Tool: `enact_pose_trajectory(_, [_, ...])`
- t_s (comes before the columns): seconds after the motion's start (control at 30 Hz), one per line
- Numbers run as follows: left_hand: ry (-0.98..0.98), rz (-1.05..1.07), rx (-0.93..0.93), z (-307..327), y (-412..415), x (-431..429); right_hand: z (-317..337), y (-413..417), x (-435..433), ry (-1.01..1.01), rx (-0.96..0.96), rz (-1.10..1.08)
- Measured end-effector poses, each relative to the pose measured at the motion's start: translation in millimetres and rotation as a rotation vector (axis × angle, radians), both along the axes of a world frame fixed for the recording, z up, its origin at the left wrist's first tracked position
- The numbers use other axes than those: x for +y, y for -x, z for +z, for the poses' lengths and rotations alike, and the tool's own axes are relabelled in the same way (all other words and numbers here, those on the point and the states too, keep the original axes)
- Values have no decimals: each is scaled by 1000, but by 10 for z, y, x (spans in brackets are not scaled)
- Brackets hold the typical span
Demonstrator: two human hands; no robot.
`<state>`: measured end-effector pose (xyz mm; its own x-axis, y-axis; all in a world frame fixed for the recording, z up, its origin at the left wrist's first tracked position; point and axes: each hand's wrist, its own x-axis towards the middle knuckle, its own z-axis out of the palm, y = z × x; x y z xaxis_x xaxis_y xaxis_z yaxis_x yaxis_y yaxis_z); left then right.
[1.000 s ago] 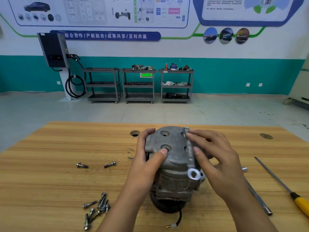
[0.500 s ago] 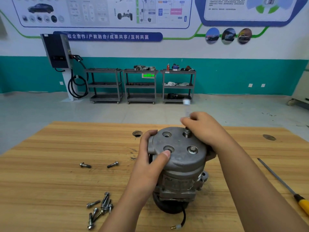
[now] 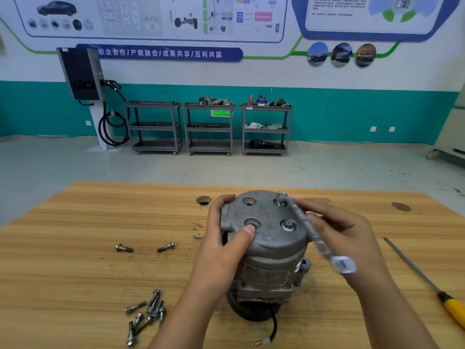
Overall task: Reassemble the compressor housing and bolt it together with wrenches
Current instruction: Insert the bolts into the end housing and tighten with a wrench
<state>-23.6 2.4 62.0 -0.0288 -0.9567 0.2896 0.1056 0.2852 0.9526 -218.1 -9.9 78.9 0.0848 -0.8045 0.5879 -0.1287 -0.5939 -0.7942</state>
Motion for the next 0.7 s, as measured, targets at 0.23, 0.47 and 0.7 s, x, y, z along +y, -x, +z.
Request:
enact_pose_trajectory(0.23, [22, 24, -3, -19, 18, -14, 334, -289, -101, 172, 409, -230])
enact_pose_trajectory(0.47, [22, -5, -21, 22, -3, 16, 526, -406, -423, -182, 417, -244])
enact_pose_trajectory(0.7, [11, -6, -27, 15, -8, 19, 499, -176, -571, -709, 144, -40])
